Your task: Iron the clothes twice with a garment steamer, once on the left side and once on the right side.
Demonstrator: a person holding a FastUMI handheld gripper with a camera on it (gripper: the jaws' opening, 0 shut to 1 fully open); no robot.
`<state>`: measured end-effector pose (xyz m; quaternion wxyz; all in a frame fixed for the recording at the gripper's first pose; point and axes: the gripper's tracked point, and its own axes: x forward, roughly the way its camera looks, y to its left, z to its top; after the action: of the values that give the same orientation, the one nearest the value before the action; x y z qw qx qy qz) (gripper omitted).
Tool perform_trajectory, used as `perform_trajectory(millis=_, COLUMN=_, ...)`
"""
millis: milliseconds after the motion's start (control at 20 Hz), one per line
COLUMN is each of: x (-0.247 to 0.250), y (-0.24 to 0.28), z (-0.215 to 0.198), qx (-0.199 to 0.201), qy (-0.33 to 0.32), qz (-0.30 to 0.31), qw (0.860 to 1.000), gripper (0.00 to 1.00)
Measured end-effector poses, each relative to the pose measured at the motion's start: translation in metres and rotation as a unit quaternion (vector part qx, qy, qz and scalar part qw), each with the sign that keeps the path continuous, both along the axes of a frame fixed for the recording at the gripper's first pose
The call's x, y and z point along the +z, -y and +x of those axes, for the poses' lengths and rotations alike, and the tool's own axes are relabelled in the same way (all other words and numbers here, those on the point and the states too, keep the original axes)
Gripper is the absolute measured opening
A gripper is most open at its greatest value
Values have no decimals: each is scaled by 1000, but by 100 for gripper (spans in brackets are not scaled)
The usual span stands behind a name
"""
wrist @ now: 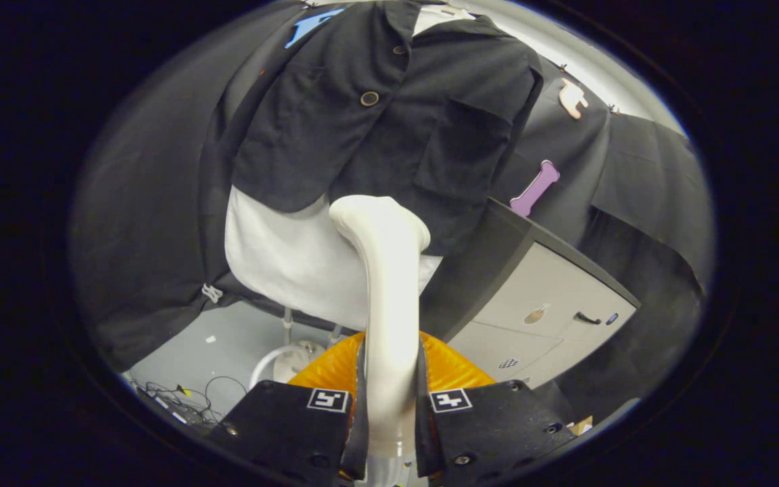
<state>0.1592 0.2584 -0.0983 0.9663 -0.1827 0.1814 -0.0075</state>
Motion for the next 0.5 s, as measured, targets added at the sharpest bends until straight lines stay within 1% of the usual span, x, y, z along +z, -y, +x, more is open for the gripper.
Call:
perform_trajectory(millis=100, x=-6, y=1, z=-3, qx=0, qy=-3, qz=-2, qw=1000, gripper=30)
perform_trajectory(millis=250, x=11, y=-4, z=-7, qx=10, qy=19, qz=-4, qw=1000, gripper=30)
perform_trajectory(millis=350, x=36, y=-11, z=-17, qx=20, qy=48, qz=-16, qw=998, gripper=30)
perform_trajectory(millis=500, x=82, y=-17, z=-31, qx=36, qy=86, qz=-2, qw=996, gripper=30)
